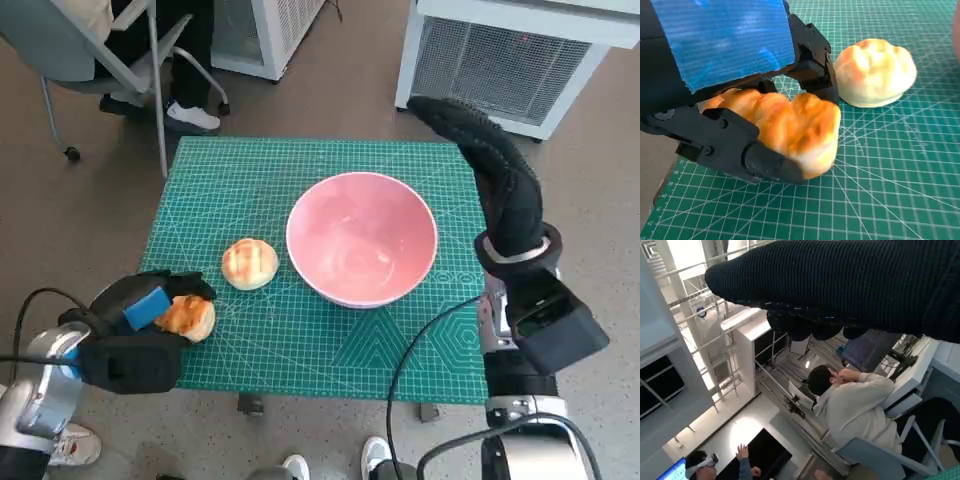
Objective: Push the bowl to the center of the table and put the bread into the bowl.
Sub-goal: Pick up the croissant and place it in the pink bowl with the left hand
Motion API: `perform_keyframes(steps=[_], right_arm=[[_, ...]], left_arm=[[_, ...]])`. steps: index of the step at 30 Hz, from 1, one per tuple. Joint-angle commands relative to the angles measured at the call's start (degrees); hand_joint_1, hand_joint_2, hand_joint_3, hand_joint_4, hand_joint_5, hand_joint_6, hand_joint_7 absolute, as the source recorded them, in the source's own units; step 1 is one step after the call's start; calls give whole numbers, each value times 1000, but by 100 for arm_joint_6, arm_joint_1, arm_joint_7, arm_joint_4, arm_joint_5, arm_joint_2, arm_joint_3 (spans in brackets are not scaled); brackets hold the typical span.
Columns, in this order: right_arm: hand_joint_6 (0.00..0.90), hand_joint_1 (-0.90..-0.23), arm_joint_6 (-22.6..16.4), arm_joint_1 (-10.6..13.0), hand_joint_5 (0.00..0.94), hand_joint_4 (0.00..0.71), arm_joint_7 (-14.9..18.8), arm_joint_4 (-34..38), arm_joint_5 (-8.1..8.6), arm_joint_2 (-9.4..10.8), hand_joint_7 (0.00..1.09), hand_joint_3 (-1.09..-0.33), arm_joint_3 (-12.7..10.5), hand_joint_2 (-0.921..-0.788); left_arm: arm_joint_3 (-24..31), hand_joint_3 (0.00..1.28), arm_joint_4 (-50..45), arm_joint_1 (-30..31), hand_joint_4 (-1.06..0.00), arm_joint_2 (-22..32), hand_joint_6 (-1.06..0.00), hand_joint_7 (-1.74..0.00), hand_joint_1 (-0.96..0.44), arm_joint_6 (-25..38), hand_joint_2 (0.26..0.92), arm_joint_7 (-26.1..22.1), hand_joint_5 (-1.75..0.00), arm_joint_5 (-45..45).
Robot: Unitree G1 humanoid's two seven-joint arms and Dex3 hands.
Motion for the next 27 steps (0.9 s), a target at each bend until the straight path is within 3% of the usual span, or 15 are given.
perform_keyframes(steps=[1,8,14,27], right_arm=[[-1,-593,122,148,14,257,-6,-56,57,11,637,-850,-15,-921],[-1,-591,187,168,13,254,-34,-125,48,0,636,-858,-34,-921],[-1,-586,198,163,13,253,-54,-114,15,-14,626,-859,-50,-921],[-1,-591,234,169,15,255,-76,-168,-13,-7,618,-854,-50,-921]], left_arm=[[491,143,-519,-102,-618,204,-552,-1229,0,107,914,-223,-1269,-420],[1031,123,-1183,-562,-614,104,-575,-1226,1,349,920,-268,-1247,-884],[1045,106,-1421,-1368,-628,-242,-597,-1236,1,537,920,-57,-1199,-1037],[-153,97,-451,-3419,-648,-1354,-596,-1246,0,305,920,171,-1169,-470]])
